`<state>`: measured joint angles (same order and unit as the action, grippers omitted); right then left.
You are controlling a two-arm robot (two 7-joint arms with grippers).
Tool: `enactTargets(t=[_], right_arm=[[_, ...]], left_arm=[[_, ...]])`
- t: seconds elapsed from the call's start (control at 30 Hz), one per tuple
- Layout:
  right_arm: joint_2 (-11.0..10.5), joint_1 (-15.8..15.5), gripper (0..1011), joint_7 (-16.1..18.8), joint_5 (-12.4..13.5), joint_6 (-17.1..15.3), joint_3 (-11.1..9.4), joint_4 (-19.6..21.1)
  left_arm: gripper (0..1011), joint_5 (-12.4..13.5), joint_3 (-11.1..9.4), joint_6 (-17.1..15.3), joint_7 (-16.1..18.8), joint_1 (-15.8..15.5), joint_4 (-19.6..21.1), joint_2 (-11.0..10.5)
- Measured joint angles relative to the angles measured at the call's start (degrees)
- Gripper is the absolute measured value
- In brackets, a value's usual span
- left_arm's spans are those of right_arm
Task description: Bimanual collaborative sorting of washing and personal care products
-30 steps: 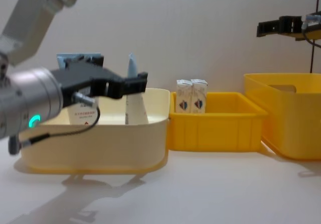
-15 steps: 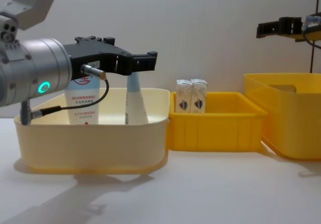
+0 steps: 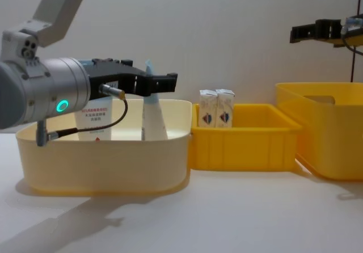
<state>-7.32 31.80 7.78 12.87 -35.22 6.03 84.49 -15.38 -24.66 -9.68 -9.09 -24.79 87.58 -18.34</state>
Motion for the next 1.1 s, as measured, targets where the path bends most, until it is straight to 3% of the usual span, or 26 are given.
enactTargets(t=[0.53, 1.1], right_arm=[[0.0, 0.0, 1003, 0.0, 0.0, 0.0, 0.0, 0.0], [0.0, 0.0, 1003, 0.0, 0.0, 0.0, 0.0, 0.0]], left_arm=[[1002, 3.3, -1.0, -1.1, 0.7, -4.8, -8.4, 2.2], [1002, 3.6, -0.4, 1.4, -0.1, -8.6, -17.7, 5.3]])
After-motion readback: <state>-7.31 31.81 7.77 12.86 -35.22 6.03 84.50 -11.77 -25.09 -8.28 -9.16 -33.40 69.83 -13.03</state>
